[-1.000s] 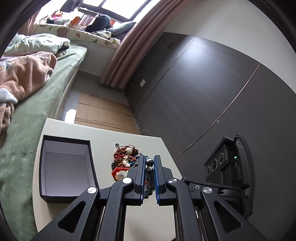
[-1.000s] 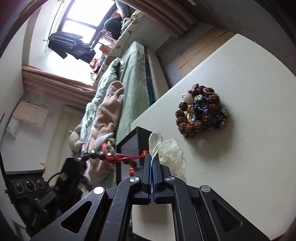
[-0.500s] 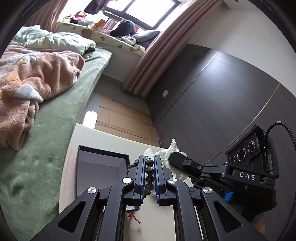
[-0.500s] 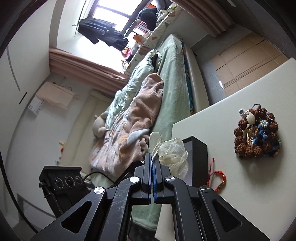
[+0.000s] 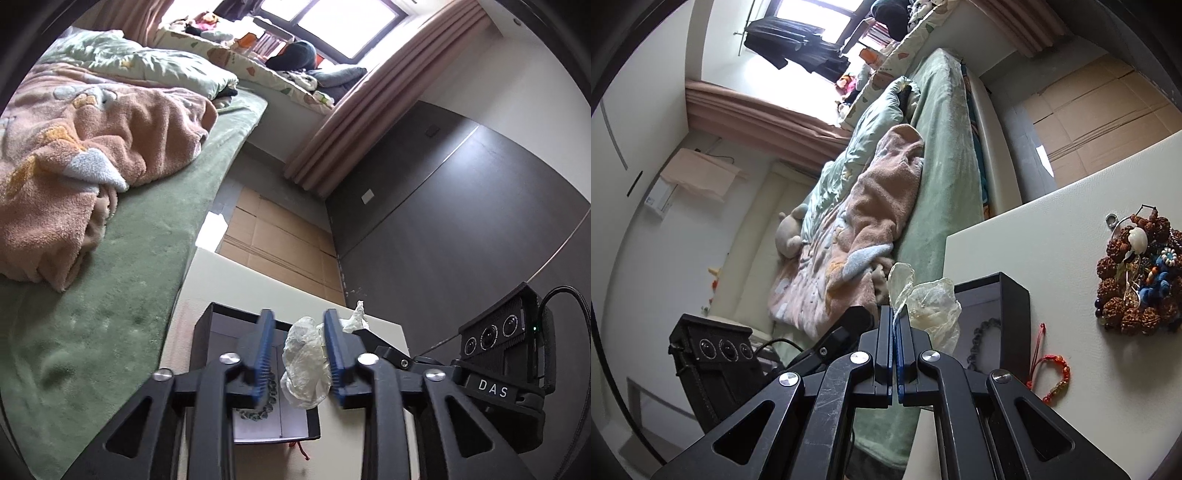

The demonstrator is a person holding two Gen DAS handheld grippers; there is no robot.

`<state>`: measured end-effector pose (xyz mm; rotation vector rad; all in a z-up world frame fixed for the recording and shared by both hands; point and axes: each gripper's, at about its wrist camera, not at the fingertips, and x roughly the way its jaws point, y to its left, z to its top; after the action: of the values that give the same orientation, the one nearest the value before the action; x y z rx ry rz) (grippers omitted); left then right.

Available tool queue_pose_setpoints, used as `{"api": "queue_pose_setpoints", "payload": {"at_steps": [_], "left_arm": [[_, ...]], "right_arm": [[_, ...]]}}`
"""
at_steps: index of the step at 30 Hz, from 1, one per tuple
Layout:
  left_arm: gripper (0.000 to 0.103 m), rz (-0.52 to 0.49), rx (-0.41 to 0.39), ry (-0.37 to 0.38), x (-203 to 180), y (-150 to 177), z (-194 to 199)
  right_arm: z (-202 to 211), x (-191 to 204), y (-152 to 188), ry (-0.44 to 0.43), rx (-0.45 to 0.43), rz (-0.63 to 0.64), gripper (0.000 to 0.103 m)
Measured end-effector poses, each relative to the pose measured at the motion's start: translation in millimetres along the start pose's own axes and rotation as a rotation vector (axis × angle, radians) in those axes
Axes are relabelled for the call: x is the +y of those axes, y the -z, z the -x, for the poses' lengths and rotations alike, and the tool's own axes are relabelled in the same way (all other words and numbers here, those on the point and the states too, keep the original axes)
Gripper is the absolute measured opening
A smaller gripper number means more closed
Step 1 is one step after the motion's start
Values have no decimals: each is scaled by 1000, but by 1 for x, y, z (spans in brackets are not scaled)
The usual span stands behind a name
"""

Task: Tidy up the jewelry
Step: 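Open both tools to drop the pouch and grey bracelet into the box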

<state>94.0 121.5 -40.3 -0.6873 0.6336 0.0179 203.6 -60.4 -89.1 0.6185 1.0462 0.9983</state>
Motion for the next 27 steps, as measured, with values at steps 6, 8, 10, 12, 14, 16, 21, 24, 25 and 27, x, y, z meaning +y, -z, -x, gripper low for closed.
{"api": "queue_pose_setpoints", "payload": {"at_steps": [6, 8, 10, 12, 14, 16, 21, 24, 25, 27], "left_arm": [[64, 29, -33, -21, 8, 0, 9], [64, 42, -19, -21, 10, 3, 8], [64, 47, -11, -24, 11, 5, 9], [64, 42, -7, -29, 9, 8, 11], [64, 30, -1, -29, 6, 13, 12], [64, 8, 9, -34, 0, 18, 12], [64, -48, 44, -51, -14, 34, 8], [64, -64, 67, -58, -21, 42, 5], [64, -72, 75, -67, -23, 45, 4], [64, -90, 90, -88, -27, 52, 1]], "right_arm": [[-10, -10, 1, 47, 68, -37, 66], [0, -15, 3, 93, 26, -37, 72], [10, -20, 4, 98, 22, -48, 72], [21, -23, 5, 106, 4, -59, 72], [32, -26, 7, 140, -16, -59, 72], [41, -30, 8, 162, -25, -63, 72], [61, -37, 11, 208, -50, -71, 72], [75, -42, 14, 229, -66, -72, 72], [79, -43, 15, 235, -69, -71, 72], [88, -44, 17, 249, -77, -66, 72]]}}
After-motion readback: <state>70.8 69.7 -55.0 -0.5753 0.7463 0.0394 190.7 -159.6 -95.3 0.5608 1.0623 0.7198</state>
